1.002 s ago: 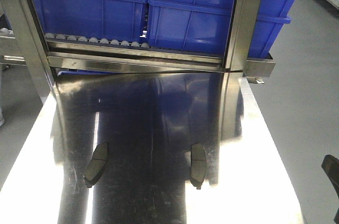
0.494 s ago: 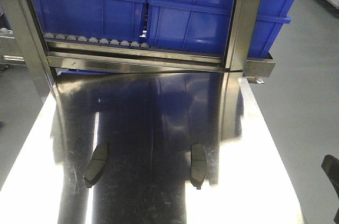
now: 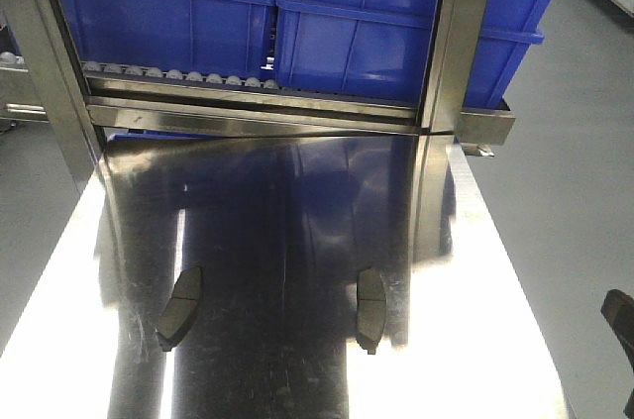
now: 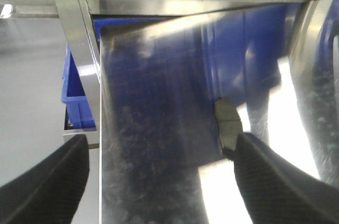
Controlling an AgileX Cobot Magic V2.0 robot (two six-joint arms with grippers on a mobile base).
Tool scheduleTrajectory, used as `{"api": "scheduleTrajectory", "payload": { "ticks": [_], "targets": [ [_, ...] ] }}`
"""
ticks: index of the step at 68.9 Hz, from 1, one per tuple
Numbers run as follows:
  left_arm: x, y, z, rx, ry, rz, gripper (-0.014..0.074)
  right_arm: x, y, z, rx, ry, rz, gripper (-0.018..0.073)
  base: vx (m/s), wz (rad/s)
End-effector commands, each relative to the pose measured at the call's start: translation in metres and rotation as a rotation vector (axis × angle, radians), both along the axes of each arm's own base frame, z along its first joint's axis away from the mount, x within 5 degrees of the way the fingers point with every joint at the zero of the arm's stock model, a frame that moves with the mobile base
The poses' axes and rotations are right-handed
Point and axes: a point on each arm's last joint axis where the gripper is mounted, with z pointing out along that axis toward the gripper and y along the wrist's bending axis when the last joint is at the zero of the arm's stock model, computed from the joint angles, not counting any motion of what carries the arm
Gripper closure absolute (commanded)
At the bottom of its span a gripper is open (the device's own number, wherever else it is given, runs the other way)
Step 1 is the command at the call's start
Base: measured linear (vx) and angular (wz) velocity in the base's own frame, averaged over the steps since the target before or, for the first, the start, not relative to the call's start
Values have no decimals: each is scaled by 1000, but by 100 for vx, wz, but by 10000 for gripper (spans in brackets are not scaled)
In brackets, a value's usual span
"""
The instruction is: Move and align brake pads A on conveyor
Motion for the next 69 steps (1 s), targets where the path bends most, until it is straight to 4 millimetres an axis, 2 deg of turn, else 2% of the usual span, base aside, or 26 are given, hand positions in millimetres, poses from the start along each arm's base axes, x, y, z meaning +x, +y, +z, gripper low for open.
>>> {"api": "scheduleTrajectory", "payload": {
  "ticks": [1, 11, 23, 35, 50, 56, 69],
  "targets": [
    [4, -2, 14, -76, -83, 9, 45, 2, 0, 16, 9, -96, 2, 89, 0, 0],
    [20, -4, 22, -86, 6, 22, 60, 2, 0, 15, 9, -93, 2, 89, 0, 0],
    [63, -10, 38, -51, 217, 23, 84, 2, 0, 15, 9, -93, 2, 89, 0, 0],
    [113, -17, 34, -28, 413, 26, 90, 2, 0, 15, 9, -93, 2, 89, 0, 0],
    [171, -34, 6, 46, 634, -36, 90, 2, 0, 15, 9, -93, 2, 89, 0, 0],
    [192, -53, -7, 43, 697, -83, 90, 2, 0, 15, 9, -93, 2, 89, 0, 0],
    [220, -91, -27, 31, 717, -140, 90, 2, 0, 15, 9, -93, 2, 89, 0, 0]
  ]
}}
